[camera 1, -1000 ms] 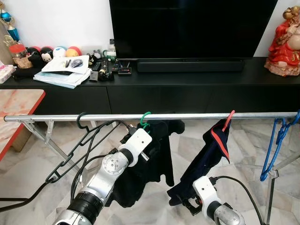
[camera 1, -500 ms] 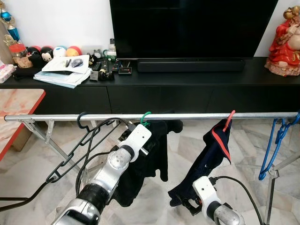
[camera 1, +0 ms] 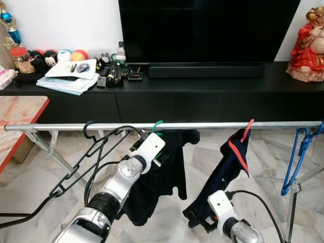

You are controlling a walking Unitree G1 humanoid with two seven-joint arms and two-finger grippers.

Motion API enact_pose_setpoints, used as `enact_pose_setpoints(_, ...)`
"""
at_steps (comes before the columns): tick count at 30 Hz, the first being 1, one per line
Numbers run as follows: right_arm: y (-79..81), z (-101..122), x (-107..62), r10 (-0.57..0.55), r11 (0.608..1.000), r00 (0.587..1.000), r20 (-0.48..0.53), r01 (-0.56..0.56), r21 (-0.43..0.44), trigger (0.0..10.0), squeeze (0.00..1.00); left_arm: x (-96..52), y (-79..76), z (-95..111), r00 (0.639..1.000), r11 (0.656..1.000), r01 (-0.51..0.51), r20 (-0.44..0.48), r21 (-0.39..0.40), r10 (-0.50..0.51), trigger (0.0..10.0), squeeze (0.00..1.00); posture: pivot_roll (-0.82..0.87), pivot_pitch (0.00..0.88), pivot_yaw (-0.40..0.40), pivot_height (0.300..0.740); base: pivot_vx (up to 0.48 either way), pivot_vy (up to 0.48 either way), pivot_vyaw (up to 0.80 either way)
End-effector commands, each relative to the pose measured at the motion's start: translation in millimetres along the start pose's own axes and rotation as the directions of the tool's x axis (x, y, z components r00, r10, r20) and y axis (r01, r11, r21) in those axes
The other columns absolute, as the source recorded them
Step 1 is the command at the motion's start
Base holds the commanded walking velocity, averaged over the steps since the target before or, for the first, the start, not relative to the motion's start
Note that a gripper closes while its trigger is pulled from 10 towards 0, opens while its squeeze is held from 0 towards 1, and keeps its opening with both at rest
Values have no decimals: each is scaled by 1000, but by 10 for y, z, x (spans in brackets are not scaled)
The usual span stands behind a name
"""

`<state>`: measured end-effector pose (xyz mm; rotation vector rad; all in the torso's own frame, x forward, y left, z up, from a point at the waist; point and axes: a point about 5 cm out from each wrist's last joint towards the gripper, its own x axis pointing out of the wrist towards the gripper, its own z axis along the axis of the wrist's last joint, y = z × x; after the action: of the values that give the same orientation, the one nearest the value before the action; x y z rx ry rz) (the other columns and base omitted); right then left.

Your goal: Hang hanger

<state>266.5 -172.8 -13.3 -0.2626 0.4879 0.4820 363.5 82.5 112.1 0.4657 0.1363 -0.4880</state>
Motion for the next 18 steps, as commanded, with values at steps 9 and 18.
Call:
enact_pose_setpoints(9, 23, -24, 5, 2, 1000, 1000, -13, -2, 8, 10000, 0, 13, -50, 81, 994, 996, 93, 53, 11, -94, 10000, 0, 72, 61, 2, 740, 0, 0, 0)
enact_pose_setpoints(18, 22, -21, 8, -1, 1000, 1000, -13, 1, 6, 10000, 0, 16, -58, 110, 988, 990, 141, 63, -14, -139, 10000, 0, 72, 58, 3, 740, 0, 0, 0)
